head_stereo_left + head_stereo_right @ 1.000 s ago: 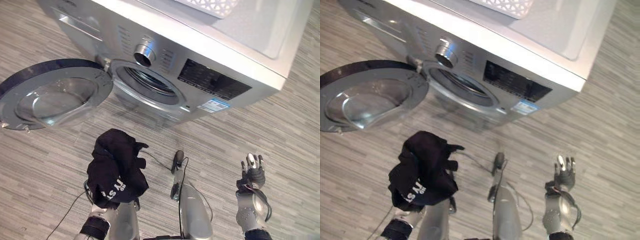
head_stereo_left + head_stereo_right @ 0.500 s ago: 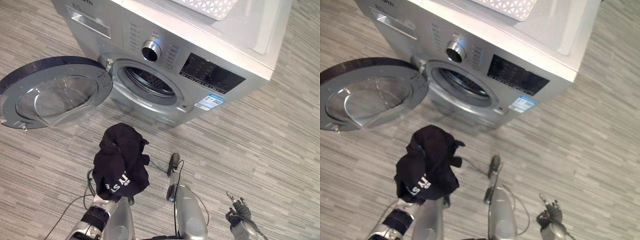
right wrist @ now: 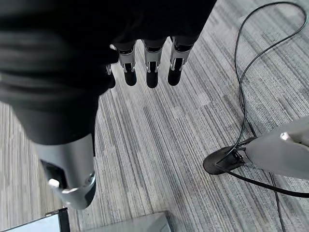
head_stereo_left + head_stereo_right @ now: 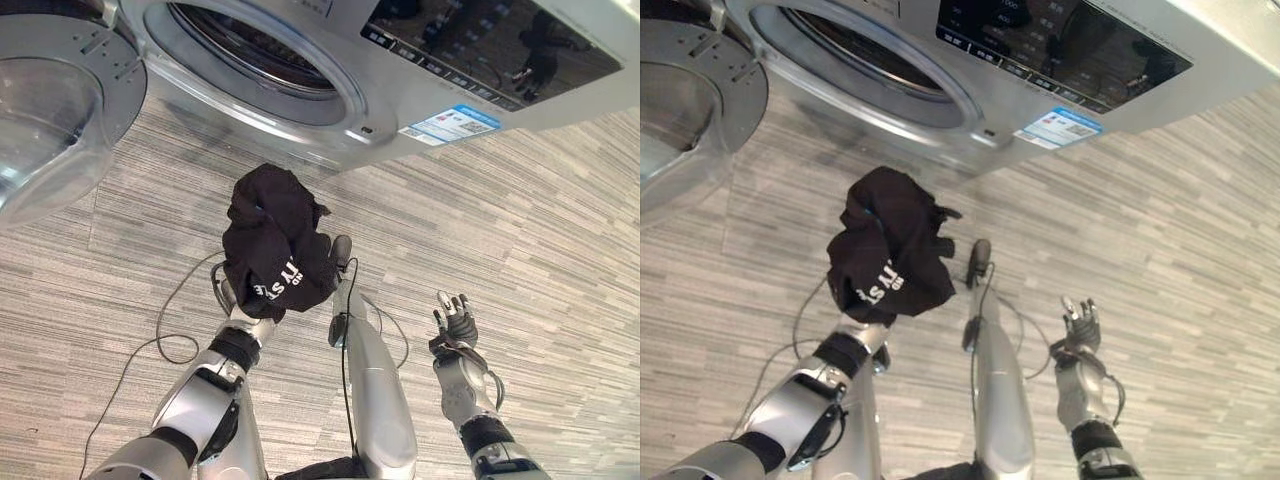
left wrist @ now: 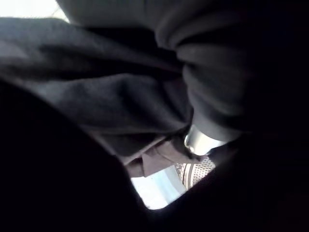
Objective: Grab the laundry basket,head to the washer,open it,put in the laundry and shut it.
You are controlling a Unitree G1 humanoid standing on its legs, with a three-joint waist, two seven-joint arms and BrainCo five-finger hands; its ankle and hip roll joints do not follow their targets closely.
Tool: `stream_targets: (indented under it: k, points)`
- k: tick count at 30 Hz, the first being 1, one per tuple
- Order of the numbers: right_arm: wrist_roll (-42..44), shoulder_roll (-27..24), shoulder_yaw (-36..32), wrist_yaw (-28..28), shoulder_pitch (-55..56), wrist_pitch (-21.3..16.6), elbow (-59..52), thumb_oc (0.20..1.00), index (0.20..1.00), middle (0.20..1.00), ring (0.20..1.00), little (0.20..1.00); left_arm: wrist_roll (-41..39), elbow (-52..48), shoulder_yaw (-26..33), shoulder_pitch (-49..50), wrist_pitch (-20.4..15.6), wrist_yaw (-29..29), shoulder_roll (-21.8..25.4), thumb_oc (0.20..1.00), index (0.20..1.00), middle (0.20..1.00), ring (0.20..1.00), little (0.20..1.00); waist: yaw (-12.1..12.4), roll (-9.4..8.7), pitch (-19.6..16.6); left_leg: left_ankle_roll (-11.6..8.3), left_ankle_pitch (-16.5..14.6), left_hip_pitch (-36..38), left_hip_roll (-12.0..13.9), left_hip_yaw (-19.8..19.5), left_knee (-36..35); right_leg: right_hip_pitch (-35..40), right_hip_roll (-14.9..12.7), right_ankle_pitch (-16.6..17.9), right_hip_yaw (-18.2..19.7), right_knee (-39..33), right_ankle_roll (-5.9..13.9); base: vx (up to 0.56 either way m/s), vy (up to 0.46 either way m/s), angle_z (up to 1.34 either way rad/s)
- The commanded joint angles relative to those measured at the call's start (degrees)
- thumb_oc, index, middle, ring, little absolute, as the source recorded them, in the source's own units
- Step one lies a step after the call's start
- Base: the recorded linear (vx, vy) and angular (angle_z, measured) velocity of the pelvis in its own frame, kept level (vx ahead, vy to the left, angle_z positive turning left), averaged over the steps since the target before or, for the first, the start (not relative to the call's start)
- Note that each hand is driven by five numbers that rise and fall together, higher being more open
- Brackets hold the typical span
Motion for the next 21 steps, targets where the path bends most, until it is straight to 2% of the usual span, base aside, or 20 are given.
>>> stream_targets:
  k: [1, 10, 14, 21]
  points:
    - [3.5, -2.5, -0.6, -0.9, 4.4, -3.4, -0.8, 1.0, 1.0, 1.0, 1.0, 1.0, -1.6, -2.6, 1.0, 3.0, -4.2, 1.1, -0.4, 0.2, 0.2, 0.2, 0.2, 0.2, 0.5, 1.36, -6.4, -2.54, -0.9, -1.7, 0.9, -2.0, -5.1, -1.2, -4.7, -9.2, 4.5, 5.0, 6.88, 0.0, -0.065, 0.0]
    - [4.4, -3.0, 0.3, -0.4, 4.4, -4.4, -3.5, 1.0, 1.0, 1.0, 1.0, 1.0, -2.7, 4.2, 3.1, -3.8, -3.9, 2.8, 0.9, 0.2, 0.2, 0.2, 0.2, 0.2, -1.8, 1.02, -7.9, -2.94, -0.9, -5.6, 2.0, -2.9, -4.3, -6.2, -3.0, -10.0, 6.0, 6.2, 6.17, 0.01, -0.055, 0.02]
    - [4.0, -4.2, 1.8, -0.5, 3.7, -4.4, -6.0, 1.0, 1.0, 1.0, 1.0, 1.0, -6.8, 14.0, 5.1, -14.0, -1.3, 2.0, 3.3, 0.2, 0.2, 0.2, 0.2, 0.2, -4.1, 1.07, -8.9, -3.13, -0.9, -7.7, 2.5, -3.3, -4.1, -9.3, -1.9, -10.5, 7.7, 7.2, 5.95, 0.02, -0.057, 0.02]
    - [4.1, -6.2, 1.9, -0.1, 3.5, -4.5, -8.6, 1.0, 1.0, 1.0, 1.0, 1.0, -10.4, 16.3, 6.7, -23.4, -0.7, 1.7, 6.2, 0.2, 0.2, 0.2, 0.2, 0.2, -5.6, 1.7, -9.5, -3.37, -0.7, -9.7, 2.8, -3.8, -4.2, -12.1, -0.9, -11.0, 8.6, 7.6, 5.83, 0.02, -0.036, -0.01]
